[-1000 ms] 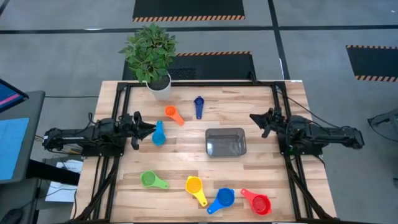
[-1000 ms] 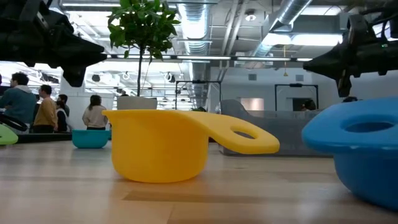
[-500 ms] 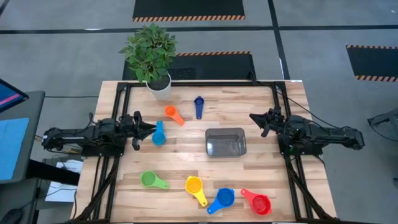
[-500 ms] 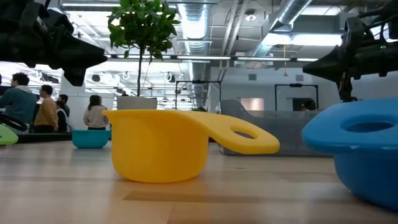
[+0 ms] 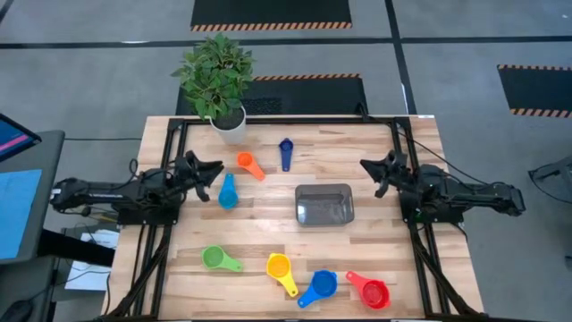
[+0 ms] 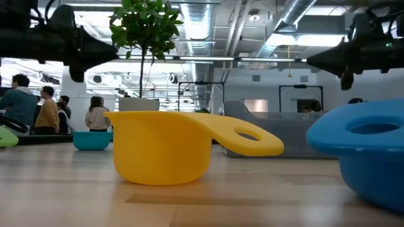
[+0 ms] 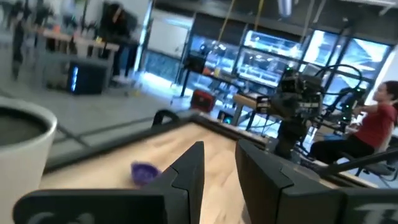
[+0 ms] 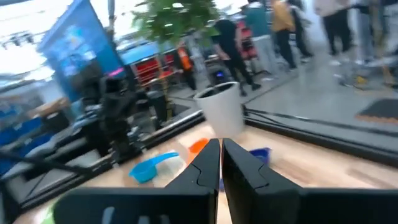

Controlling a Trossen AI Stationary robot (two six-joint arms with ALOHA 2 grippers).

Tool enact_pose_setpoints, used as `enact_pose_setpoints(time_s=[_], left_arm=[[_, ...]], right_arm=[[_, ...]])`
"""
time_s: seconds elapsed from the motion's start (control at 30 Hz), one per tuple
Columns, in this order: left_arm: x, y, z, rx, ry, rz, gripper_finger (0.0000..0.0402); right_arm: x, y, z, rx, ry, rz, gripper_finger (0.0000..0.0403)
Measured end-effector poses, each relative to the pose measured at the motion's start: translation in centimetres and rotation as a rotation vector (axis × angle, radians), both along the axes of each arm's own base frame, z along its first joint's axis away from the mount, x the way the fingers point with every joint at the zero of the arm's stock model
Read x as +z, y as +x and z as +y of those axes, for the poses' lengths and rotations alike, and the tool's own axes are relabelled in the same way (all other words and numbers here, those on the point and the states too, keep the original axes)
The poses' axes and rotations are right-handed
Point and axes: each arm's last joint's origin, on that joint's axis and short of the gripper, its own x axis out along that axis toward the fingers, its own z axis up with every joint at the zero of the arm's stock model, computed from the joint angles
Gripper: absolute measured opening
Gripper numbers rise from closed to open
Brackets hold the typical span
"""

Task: Nest measuring cups in basket
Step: Put the red measuring cup into the black bin

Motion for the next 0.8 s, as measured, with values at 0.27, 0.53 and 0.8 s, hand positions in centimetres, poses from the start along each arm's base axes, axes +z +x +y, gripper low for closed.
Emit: enact_pose_setpoints(time_s=[0.27, 0.53, 0.8], left_arm=[[2.4, 0.8, 0.0, -0.028, 0.173, -0.108, 0.0082], [5.9, 7.3, -0.5, -0.237, 0.188, 0.002, 0.0082], [10.1, 21.6, -0.7, -0.548, 0.423, 0.406, 0.0082]], right_arm=[[-0.4, 0.2, 0.4, 0.144, -0.05, 0.055, 0.0042], [0.2, 0.1, 0.3, 0.117, -0.172, 0.045, 0.0042], [-0.5, -0.3, -0.2, -0.048, -0.22, 0.272, 0.0042]])
